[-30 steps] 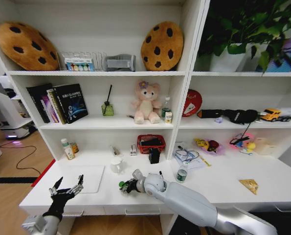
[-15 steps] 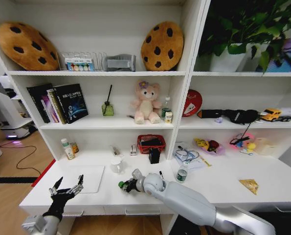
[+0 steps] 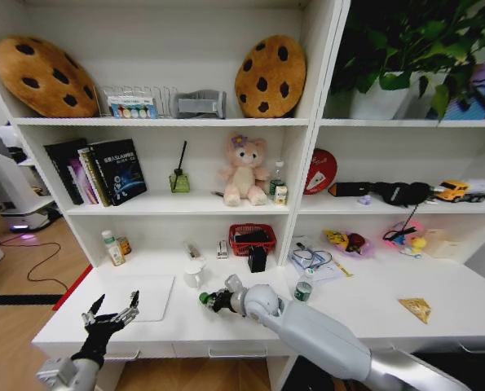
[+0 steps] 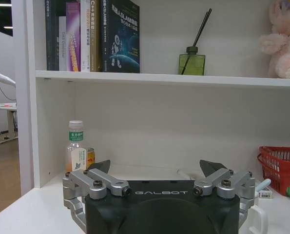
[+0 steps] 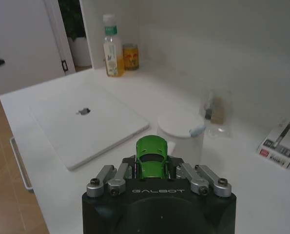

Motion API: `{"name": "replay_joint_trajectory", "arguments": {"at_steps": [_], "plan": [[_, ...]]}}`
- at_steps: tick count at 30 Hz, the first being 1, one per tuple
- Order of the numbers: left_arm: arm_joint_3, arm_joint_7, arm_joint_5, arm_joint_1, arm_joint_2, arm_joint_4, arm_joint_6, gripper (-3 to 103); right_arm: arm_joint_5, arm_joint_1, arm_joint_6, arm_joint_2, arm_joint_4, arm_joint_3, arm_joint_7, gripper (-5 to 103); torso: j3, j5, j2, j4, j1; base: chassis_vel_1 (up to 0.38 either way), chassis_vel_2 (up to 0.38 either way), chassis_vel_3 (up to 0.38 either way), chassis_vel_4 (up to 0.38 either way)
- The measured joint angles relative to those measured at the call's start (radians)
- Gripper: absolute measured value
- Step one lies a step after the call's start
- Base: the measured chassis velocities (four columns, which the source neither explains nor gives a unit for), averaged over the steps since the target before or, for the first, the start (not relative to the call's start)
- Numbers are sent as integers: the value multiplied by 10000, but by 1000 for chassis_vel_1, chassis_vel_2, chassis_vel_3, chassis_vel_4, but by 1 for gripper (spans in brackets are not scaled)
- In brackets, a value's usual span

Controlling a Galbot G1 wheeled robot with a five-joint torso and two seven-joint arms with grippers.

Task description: Organize the objects on the table.

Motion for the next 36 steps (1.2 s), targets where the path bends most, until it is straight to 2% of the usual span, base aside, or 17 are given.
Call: {"name": "replay_joint_trajectory", "arguments": {"at_steps": [3,6,8,9,11,12,17,18,23,36], "plan": [[0,0,0,0,0,0,-1,100,74,542,389,136,425,959,7,34,0,1,-1,-2,0,0,0,0,0],[0,0,0,0,0,0,0,100,64,826,578,309,313,1171,5,34,0,0,0,-2,0,0,0,0,0],[1,2,0,0,0,0,-1,100,-91,1980,1071,1062,-501,1607,-129,34,1,1,-1,4,1,0,0,0,0],[1,2,0,0,0,0,-1,100,-91,1980,1071,1062,-501,1607,-129,34,1,1,-1,4,1,0,0,0,0],[1,0,0,-1,0,0,0,100,-289,2959,1407,1719,-1580,1805,-320,34,0,-1,0,5,1,0,0,0,0],[1,0,0,-1,0,0,0,100,-289,2959,1407,1719,-1580,1805,-320,34,0,-1,0,5,1,0,0,0,0],[0,-2,0,0,0,0,-1,100,-823,3997,1711,2694,-4052,1860,-558,34,2,0,-1,1,1,0,0,0,0],[0,-2,0,0,0,0,-1,100,-823,3997,1711,2694,-4052,1860,-558,34,2,0,-1,1,1,0,0,0,0],[0,-2,0,0,0,0,0,100,-1679,4526,2147,3471,-6008,1857,-818,34,2,0,-1,0,1,0,0,0,0],[0,-1,0,0,0,0,-1,100,-2268,5160,2593,4773,-8550,1902,-1077,34,0,0,-1,2,1,0,0,0,0]]}}
